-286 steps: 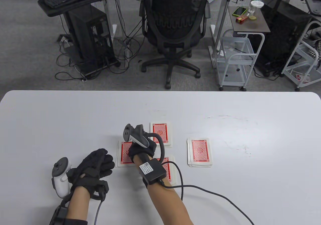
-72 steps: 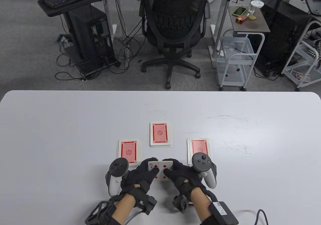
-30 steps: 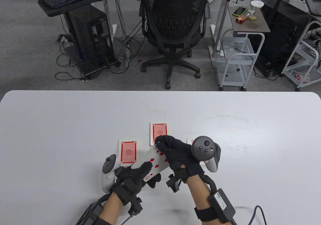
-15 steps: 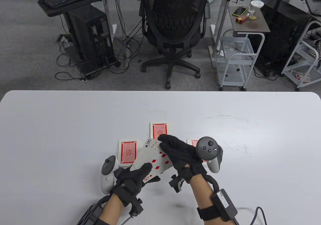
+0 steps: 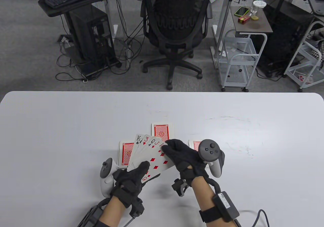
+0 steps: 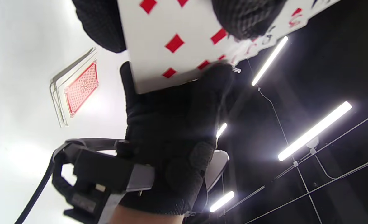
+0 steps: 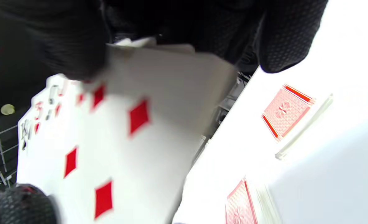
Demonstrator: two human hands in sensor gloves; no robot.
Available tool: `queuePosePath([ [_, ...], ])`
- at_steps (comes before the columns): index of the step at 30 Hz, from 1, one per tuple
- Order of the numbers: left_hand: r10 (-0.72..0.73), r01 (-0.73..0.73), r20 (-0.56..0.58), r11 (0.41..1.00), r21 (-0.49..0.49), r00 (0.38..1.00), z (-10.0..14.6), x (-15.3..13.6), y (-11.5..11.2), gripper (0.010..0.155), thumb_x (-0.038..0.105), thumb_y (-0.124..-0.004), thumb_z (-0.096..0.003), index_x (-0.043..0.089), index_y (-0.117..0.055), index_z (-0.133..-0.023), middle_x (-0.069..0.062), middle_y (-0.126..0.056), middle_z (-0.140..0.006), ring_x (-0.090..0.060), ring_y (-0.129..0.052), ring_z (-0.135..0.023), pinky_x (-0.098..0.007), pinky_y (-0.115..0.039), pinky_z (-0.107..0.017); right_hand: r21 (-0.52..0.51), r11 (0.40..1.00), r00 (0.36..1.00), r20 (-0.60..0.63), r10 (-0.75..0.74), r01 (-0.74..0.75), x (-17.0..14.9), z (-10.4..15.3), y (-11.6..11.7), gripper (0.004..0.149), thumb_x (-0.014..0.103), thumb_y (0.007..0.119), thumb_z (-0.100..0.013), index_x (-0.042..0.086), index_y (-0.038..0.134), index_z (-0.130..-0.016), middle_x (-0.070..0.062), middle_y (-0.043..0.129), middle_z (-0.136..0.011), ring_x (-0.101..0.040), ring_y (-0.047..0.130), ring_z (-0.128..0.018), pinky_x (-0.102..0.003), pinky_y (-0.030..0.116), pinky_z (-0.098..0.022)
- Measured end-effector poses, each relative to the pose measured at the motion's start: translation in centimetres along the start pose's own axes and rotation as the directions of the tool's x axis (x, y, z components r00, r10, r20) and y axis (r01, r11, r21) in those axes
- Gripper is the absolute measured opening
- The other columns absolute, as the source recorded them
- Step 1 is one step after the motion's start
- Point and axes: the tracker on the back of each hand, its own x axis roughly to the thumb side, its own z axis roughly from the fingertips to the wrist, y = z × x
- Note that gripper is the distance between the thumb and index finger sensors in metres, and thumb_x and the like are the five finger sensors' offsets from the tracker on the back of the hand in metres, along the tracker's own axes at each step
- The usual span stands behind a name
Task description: Four-player card dealing with fan arrangement
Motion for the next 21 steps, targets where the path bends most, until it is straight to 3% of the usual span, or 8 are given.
queuePosePath([
  [5,0.089,-0.089,0.026,0.996,-0.011,0.996,-0.05,-0.12,0.45,0.055,0.036,-0.073,-0.0556,0.048,-0.050,-0.104,0.017,-0.066,-0.109,-0.029,-0.074,-0.102,-0.051,-0.070,-0.071,0.056,0.989,0.989,0.058,-0.139,0.136,0.21,-0.40,0.04,0.045,0.020,0.082,-0.049,0.019,0.076,-0.094,-0.007,0.085,-0.084,-0.033,0.096,-0.063,-0.066,0.065,-0.056],
  [7,0.098,-0.098,0.033,0.995,-0.016,0.995,-0.04,-0.13,0.49,0.055,0.035,-0.074,-0.0556,0.050,-0.051,-0.103,0.017,-0.066,-0.109,-0.031,-0.075,-0.101,-0.051,-0.070,-0.070,0.068,0.988,0.989,0.050,-0.142,0.138,0.03,-0.38,-0.09,0.046,0.024,0.082,-0.053,0.020,0.073,-0.098,-0.007,0.083,-0.087,-0.034,0.094,-0.067,-0.065,0.065,-0.057],
  [9,0.101,-0.100,0.036,0.995,-0.014,0.994,-0.03,-0.08,0.39,0.056,0.033,-0.075,-0.0555,0.052,-0.051,-0.102,0.016,-0.067,-0.109,-0.033,-0.077,-0.100,-0.052,-0.071,-0.070,0.056,0.991,0.992,0.027,-0.123,0.122,-0.26,-0.23,-0.08,0.055,0.041,0.082,-0.054,0.018,0.068,-0.102,-0.009,0.080,-0.089,-0.034,0.093,-0.067,-0.065,0.065,-0.057],
  [10,0.090,-0.090,0.035,0.996,-0.014,0.995,-0.02,-0.04,0.36,0.056,0.032,-0.076,-0.0554,0.053,-0.051,-0.102,0.016,-0.067,-0.109,-0.034,-0.077,-0.099,-0.053,-0.071,-0.070,0.052,0.991,0.992,0.021,-0.123,0.122,-0.31,-0.23,-0.09,0.055,0.043,0.083,-0.054,0.017,0.070,-0.100,-0.006,0.082,-0.086,-0.031,0.094,-0.063,-0.064,0.067,-0.056],
  [12,0.075,-0.074,0.038,0.997,-0.017,0.996,-0.03,-0.04,0.31,0.057,0.031,-0.076,-0.0554,0.054,-0.051,-0.102,0.017,-0.067,-0.109,-0.034,-0.078,-0.099,-0.053,-0.071,-0.070,0.011,0.991,0.991,0.027,-0.134,0.134,-0.18,-0.23,-0.04,0.043,0.031,0.085,-0.051,0.019,0.077,-0.092,-0.005,0.087,-0.079,-0.029,0.098,-0.055,-0.062,0.069,-0.054],
  [16,0.120,-0.120,0.043,0.993,-0.006,0.992,0.01,-0.06,0.65,0.060,0.028,-0.076,-0.0555,0.051,-0.049,-0.103,0.018,-0.067,-0.109,-0.032,-0.078,-0.099,-0.053,-0.071,-0.070,0.065,0.983,0.983,0.063,-0.174,0.169,-0.06,-0.51,-0.29,0.048,0.018,0.087,-0.048,0.018,0.076,-0.095,-0.007,0.086,-0.083,-0.030,0.099,-0.059,-0.062,0.070,-0.055],
  [21,0.116,-0.116,0.043,0.993,0.002,0.992,0.06,-0.05,0.66,0.059,0.028,-0.077,-0.0552,0.053,-0.050,-0.102,0.017,-0.067,-0.109,-0.035,-0.079,-0.098,-0.053,-0.073,-0.069,0.108,0.979,0.985,-0.004,-0.175,0.175,-0.68,-0.46,-0.30,0.058,0.037,0.083,-0.055,0.016,0.063,-0.105,-0.012,0.077,-0.093,-0.036,0.092,-0.071,-0.065,0.065,-0.057],
])
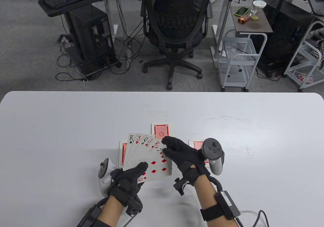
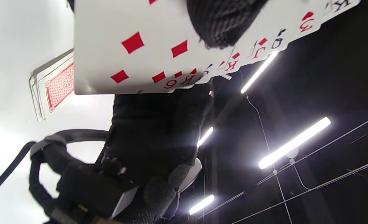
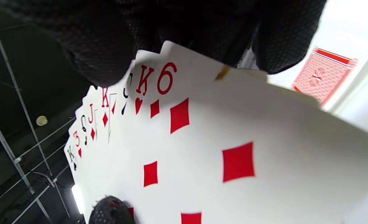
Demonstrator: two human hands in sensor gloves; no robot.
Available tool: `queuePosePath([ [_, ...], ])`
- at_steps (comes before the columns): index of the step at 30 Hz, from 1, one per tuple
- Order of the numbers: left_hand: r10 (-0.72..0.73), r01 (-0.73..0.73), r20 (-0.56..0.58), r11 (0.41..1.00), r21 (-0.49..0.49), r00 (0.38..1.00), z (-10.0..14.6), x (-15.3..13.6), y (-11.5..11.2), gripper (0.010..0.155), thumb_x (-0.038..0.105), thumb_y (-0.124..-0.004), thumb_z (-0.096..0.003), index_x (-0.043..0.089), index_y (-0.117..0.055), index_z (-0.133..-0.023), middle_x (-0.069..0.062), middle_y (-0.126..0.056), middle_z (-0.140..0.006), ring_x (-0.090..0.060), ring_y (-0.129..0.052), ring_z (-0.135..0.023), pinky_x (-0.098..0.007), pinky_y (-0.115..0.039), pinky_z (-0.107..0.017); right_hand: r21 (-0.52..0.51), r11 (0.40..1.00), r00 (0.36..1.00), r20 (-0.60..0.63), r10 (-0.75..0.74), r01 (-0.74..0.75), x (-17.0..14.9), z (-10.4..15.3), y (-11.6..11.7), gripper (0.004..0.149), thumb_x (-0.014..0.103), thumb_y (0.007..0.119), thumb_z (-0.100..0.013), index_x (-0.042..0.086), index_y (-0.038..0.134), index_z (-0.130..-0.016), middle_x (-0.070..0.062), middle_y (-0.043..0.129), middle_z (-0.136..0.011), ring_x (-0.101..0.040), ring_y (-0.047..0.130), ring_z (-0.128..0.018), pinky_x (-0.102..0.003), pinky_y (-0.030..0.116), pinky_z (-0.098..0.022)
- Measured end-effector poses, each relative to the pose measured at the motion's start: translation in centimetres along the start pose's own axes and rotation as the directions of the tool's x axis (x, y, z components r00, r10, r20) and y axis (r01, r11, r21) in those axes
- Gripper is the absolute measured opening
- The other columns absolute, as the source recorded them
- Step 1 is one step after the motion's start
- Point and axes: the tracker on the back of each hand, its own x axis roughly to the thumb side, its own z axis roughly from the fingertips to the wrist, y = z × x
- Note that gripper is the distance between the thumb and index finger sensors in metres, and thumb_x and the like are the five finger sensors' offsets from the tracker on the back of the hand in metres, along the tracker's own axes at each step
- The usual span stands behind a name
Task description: Four-player card dealing with fan arrangement
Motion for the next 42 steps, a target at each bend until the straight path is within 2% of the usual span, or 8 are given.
queuePosePath([
  [5,-0.060,0.059,-0.029,0.998,-0.029,0.998,-0.2,-0.1,-0.4,0.059,0.027,-0.078,-0.0546,0.051,-0.052,-0.102,0.014,-0.069,-0.108,-0.038,-0.082,-0.095,-0.054,-0.076,-0.065,-0.030,1.000,0.995,0.096,0.009,-0.006,0.8,-0.1,0.3,0.062,0.041,0.081,-0.055,0.017,0.058,-0.108,-0.013,0.070,-0.098,-0.039,0.087,-0.077,-0.067,0.063,-0.058],
  [9,-0.093,0.092,-0.054,0.996,-0.016,0.994,-0.2,-0.2,-0.5,0.060,0.026,-0.078,-0.0548,0.051,-0.051,-0.103,0.013,-0.069,-0.108,-0.039,-0.083,-0.093,-0.054,-0.078,-0.064,-0.065,0.998,0.986,0.164,0.035,-0.025,1.6,-0.1,0.5,0.058,0.031,0.084,-0.054,0.015,0.061,-0.105,-0.009,0.077,-0.091,-0.035,0.092,-0.070,-0.065,0.065,-0.057],
  [12,-0.114,0.120,-0.084,0.991,0.063,0.990,0.1,-0.2,-0.1,0.061,0.026,-0.078,-0.0549,0.049,-0.049,-0.104,0.012,-0.070,-0.107,-0.039,-0.083,-0.093,-0.054,-0.078,-0.064,-0.086,0.995,0.977,0.202,0.071,-0.055,1.7,0.1,0.7,0.065,0.032,0.084,-0.054,0.012,0.054,-0.108,-0.008,0.078,-0.088,-0.034,0.092,-0.067,-0.066,0.065,-0.056],
  [18,-0.157,0.167,-0.123,0.983,0.073,0.980,0.1,-0.3,0.2,0.062,0.025,-0.078,-0.0544,0.047,-0.049,-0.105,0.011,-0.071,-0.106,-0.040,-0.084,-0.092,-0.055,-0.078,-0.062,-0.023,0.974,0.936,0.272,0.224,-0.226,2.9,0.0,1.2,0.063,0.045,0.080,-0.055,0.023,0.056,-0.109,-0.009,0.075,-0.088,-0.036,0.086,-0.066,-0.069,0.060,-0.058],
  [23,-0.189,0.198,-0.133,0.978,0.058,0.973,0.0,-0.3,-0.3,0.061,0.025,-0.079,-0.0540,0.046,-0.051,-0.104,0.010,-0.072,-0.106,-0.040,-0.085,-0.091,-0.055,-0.079,-0.061,-0.143,0.934,0.894,0.272,0.356,-0.329,3.6,0.5,1.1,0.045,0.047,0.084,-0.052,0.027,0.080,-0.092,-0.004,0.081,-0.080,-0.033,0.090,-0.060,-0.068,0.063,-0.056],
  [30,-0.302,0.313,-0.152,0.948,0.054,0.941,0.0,0.4,-0.2,0.059,0.024,-0.080,-0.0533,0.044,-0.056,-0.104,0.008,-0.074,-0.105,-0.041,-0.087,-0.088,-0.055,-0.080,-0.059,-0.135,0.916,0.882,0.247,0.401,-0.378,4.4,0.8,1.1,0.045,0.051,0.083,-0.053,0.029,0.080,-0.093,-0.005,0.080,-0.085,-0.036,0.089,-0.064,-0.073,0.058,-0.057],
  [33,-0.350,0.359,-0.167,0.933,0.029,0.922,-0.1,0.5,-0.4,0.058,0.024,-0.081,-0.0529,0.043,-0.059,-0.103,0.007,-0.075,-0.104,-0.041,-0.088,-0.088,-0.056,-0.080,-0.058,-0.208,0.889,0.861,0.235,0.451,-0.409,4.9,1.0,1.1,0.034,0.041,0.087,-0.052,0.030,0.086,-0.084,-0.003,0.080,-0.083,-0.035,0.089,-0.064,-0.075,0.057,-0.057],
  [42,-0.392,0.384,-0.176,0.920,-0.076,0.903,-0.5,0.4,-0.7,0.056,0.025,-0.081,-0.0526,0.042,-0.061,-0.102,0.007,-0.077,-0.103,-0.040,-0.090,-0.087,-0.054,-0.081,-0.058,-0.218,0.955,0.945,0.217,0.246,-0.199,4.7,0.7,-1.1,0.034,0.031,0.080,-0.053,0.032,0.081,-0.086,-0.009,0.069,-0.099,-0.040,0.086,-0.077,-0.070,0.061,-0.058],
])
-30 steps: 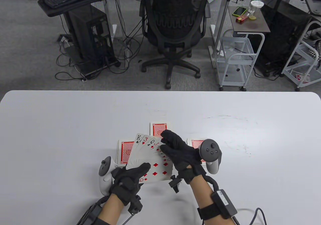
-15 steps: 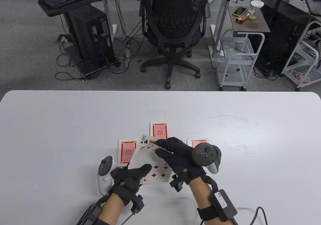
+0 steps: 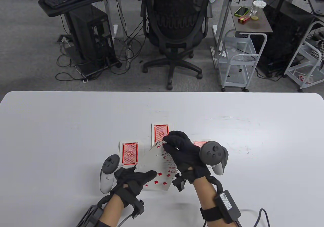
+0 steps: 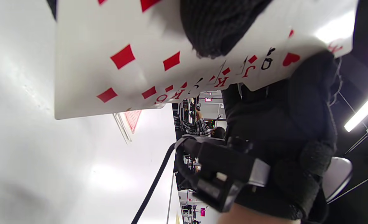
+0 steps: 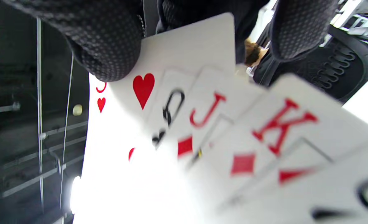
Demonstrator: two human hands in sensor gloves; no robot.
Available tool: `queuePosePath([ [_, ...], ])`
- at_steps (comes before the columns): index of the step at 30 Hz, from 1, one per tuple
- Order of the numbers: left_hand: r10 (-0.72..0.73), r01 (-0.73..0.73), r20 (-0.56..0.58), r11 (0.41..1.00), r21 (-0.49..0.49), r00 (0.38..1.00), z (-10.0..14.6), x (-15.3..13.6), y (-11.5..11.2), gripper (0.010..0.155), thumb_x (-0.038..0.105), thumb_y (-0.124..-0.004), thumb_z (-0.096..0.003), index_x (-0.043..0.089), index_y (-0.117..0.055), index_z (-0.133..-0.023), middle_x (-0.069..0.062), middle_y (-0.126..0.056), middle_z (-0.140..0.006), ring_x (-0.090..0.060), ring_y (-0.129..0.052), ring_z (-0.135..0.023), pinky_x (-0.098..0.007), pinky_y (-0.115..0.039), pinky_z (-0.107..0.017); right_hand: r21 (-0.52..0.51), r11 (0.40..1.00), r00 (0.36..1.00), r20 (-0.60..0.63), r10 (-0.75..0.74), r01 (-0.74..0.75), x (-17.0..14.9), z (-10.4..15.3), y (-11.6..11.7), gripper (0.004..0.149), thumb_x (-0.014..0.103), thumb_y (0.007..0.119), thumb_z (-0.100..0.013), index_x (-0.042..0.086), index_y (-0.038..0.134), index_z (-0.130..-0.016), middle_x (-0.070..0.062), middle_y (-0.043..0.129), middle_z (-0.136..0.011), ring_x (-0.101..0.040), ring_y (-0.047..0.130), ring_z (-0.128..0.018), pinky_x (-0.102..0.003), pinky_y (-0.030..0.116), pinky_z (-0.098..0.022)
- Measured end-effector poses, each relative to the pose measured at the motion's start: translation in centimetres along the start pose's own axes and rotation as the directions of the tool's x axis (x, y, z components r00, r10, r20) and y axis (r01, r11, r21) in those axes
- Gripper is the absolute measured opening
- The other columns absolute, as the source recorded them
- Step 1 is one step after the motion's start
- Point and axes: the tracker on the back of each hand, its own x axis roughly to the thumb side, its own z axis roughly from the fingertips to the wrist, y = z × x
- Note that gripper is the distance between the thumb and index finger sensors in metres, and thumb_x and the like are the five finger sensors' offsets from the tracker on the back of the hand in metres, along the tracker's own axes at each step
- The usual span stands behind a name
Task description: Four-player card dealing with fan arrangement
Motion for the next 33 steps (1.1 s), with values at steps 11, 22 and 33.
queuePosePath([
  [11,0.035,-0.035,0.007,0.999,-0.005,0.999,0.4,0.3,1.6,0.054,0.024,-0.082,-0.0524,0.034,-0.064,-0.103,0.000,-0.079,-0.103,-0.040,-0.092,-0.086,-0.055,-0.081,-0.058,-0.262,0.929,0.955,-0.070,-0.287,0.260,-3.5,0.2,-5.8,0.038,0.027,0.076,-0.052,0.033,0.075,-0.089,-0.002,0.088,-0.081,-0.028,0.103,-0.058,-0.059,0.074,-0.052],
  [22,-0.084,0.085,0.012,0.986,-0.140,0.996,-0.1,1.1,0.7,0.061,0.024,-0.081,-0.0516,0.025,-0.055,-0.107,0.004,-0.084,-0.099,-0.035,-0.095,-0.084,-0.053,-0.082,-0.058,-0.142,0.957,0.958,-0.096,-0.269,0.254,-3.2,-0.4,-5.0,0.038,0.026,0.077,-0.052,0.033,0.078,-0.089,-0.004,0.090,-0.079,-0.027,0.104,-0.054,-0.058,0.075,-0.050],
  [33,-0.246,0.234,-0.028,0.946,-0.224,0.969,-0.5,1.0,-0.2,0.070,0.024,-0.081,-0.0519,0.028,-0.043,-0.110,-0.001,-0.081,-0.100,-0.036,-0.094,-0.084,-0.052,-0.082,-0.058,0.336,0.931,0.990,-0.057,-0.129,0.141,0.0,-1.5,0.2,0.038,0.027,0.076,-0.055,0.026,0.079,-0.092,-0.006,0.092,-0.077,-0.029,0.103,-0.054,-0.062,0.071,-0.053],
])
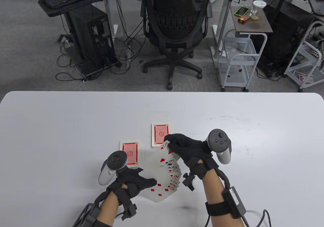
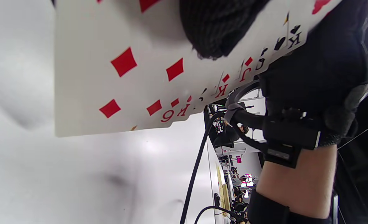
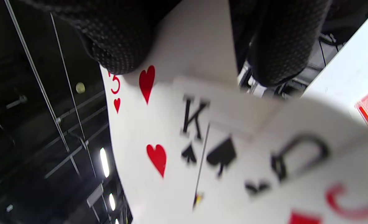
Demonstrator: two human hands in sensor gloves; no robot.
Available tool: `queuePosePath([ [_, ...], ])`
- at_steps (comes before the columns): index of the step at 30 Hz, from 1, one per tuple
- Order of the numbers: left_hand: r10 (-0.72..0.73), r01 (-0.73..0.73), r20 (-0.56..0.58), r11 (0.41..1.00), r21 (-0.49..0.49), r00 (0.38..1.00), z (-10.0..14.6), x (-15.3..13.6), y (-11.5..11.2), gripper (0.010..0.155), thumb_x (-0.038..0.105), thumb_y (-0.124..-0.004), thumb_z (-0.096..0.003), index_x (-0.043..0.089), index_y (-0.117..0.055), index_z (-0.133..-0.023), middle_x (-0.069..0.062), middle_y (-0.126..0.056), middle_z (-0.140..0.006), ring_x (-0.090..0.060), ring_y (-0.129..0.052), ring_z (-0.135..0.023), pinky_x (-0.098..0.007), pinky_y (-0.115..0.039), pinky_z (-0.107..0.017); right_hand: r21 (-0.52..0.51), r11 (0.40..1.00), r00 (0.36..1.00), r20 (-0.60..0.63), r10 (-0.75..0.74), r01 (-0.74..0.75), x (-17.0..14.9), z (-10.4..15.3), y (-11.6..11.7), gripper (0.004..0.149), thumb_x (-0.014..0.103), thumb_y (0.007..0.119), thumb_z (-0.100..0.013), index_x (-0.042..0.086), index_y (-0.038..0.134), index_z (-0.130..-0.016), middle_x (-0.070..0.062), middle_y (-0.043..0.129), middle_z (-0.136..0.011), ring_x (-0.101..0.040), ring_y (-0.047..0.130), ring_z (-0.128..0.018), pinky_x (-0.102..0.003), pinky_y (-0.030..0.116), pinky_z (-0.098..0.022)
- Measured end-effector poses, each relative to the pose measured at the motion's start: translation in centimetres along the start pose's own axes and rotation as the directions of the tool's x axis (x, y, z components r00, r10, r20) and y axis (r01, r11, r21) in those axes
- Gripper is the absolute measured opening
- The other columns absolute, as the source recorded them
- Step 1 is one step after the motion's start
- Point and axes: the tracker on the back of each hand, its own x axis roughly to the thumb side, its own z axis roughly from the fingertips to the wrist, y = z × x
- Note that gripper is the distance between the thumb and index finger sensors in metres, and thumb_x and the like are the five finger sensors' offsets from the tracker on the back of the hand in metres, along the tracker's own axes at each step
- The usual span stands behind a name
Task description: Four-player card dealing with fan arrangement
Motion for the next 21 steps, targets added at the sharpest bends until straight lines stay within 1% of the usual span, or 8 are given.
queuePosePath([
  [3,0.056,-0.056,0.021,0.998,0.010,0.998,0.0,-0.3,0.1,0.064,0.024,-0.081,-0.0523,0.035,-0.052,-0.108,-0.003,-0.079,-0.102,-0.038,-0.094,-0.084,-0.052,-0.082,-0.059,0.059,0.998,0.999,-0.025,0.026,-0.025,-0.4,-0.3,1.2,0.038,0.027,0.074,-0.056,0.025,0.077,-0.094,-0.006,0.091,-0.080,-0.031,0.102,-0.059,-0.064,0.069,-0.054],
  [6,0.115,-0.116,0.038,0.993,0.023,0.993,0.2,-0.7,0.4,0.057,0.024,-0.081,-0.0524,0.035,-0.061,-0.105,-0.004,-0.078,-0.103,-0.038,-0.093,-0.085,-0.052,-0.082,-0.059,0.049,0.999,0.999,-0.038,-0.018,0.020,-1.0,-0.4,1.8,0.039,0.029,0.071,-0.059,0.021,0.072,-0.097,-0.009,0.086,-0.086,-0.037,0.097,-0.069,-0.068,0.065,-0.056],
  [9,0.226,-0.232,0.085,0.971,0.063,0.970,0.4,-1.0,1.0,0.056,0.025,-0.080,-0.0529,0.034,-0.061,-0.105,0.001,-0.080,-0.103,-0.036,-0.092,-0.087,-0.051,-0.082,-0.060,-0.030,1.000,0.998,-0.065,0.004,-0.006,-1.5,0.1,1.3,0.062,0.051,0.064,-0.060,0.014,0.055,-0.110,-0.017,0.068,-0.101,-0.044,0.084,-0.084,-0.069,0.061,-0.058],
  [11,0.334,-0.349,0.137,0.930,0.112,0.933,0.8,-1.4,1.4,0.056,0.026,-0.080,-0.0535,0.036,-0.059,-0.105,0.003,-0.079,-0.104,-0.035,-0.090,-0.089,-0.051,-0.080,-0.062,-0.129,0.992,0.994,-0.105,-0.028,0.015,-2.1,0.7,0.8,0.067,0.054,0.067,-0.059,0.012,0.053,-0.109,-0.017,0.067,-0.101,-0.043,0.085,-0.083,-0.068,0.062,-0.058],
  [13,0.430,-0.460,0.191,0.873,0.161,0.882,1.1,-1.8,1.8,0.056,0.026,-0.079,-0.0543,0.038,-0.058,-0.105,0.005,-0.077,-0.105,-0.034,-0.087,-0.092,-0.051,-0.078,-0.064,-0.152,0.988,0.984,-0.172,-0.040,0.014,-3.0,1.3,0.6,0.068,0.055,0.071,-0.058,0.011,0.054,-0.108,-0.016,0.068,-0.099,-0.041,0.086,-0.079,-0.067,0.063,-0.057],
  [15,0.501,-0.550,0.254,0.815,0.183,0.827,1.4,-2.1,2.2,0.056,0.027,-0.078,-0.0551,0.040,-0.056,-0.105,0.008,-0.074,-0.107,-0.032,-0.084,-0.094,-0.050,-0.076,-0.067,-0.107,0.993,0.968,-0.249,0.021,-0.049,-3.9,1.7,0.9,0.070,0.055,0.076,-0.056,0.012,0.056,-0.107,-0.015,0.069,-0.097,-0.040,0.088,-0.076,-0.066,0.063,-0.057],
  [18,0.540,-0.608,0.308,0.769,0.198,0.783,1.4,-2.1,2.3,0.056,0.028,-0.077,-0.0556,0.042,-0.055,-0.105,0.011,-0.072,-0.107,-0.030,-0.082,-0.097,-0.049,-0.074,-0.068,-0.001,0.989,0.944,-0.299,0.140,-0.146,-4.5,1.6,2.2,0.072,0.056,0.080,-0.053,0.013,0.057,-0.105,-0.012,0.071,-0.094,-0.035,0.090,-0.072,-0.066,0.065,-0.057],
  [21,0.580,-0.659,0.341,0.727,0.193,0.740,1.1,-2.0,2.2,0.056,0.029,-0.076,-0.0562,0.043,-0.053,-0.105,0.012,-0.070,-0.108,-0.029,-0.081,-0.098,-0.048,-0.074,-0.070,0.014,0.985,0.936,-0.308,0.170,-0.174,-4.7,1.4,3.4,0.066,0.052,0.086,-0.050,0.015,0.062,-0.100,-0.007,0.076,-0.087,-0.028,0.094,-0.064,-0.064,0.067,-0.056],
])
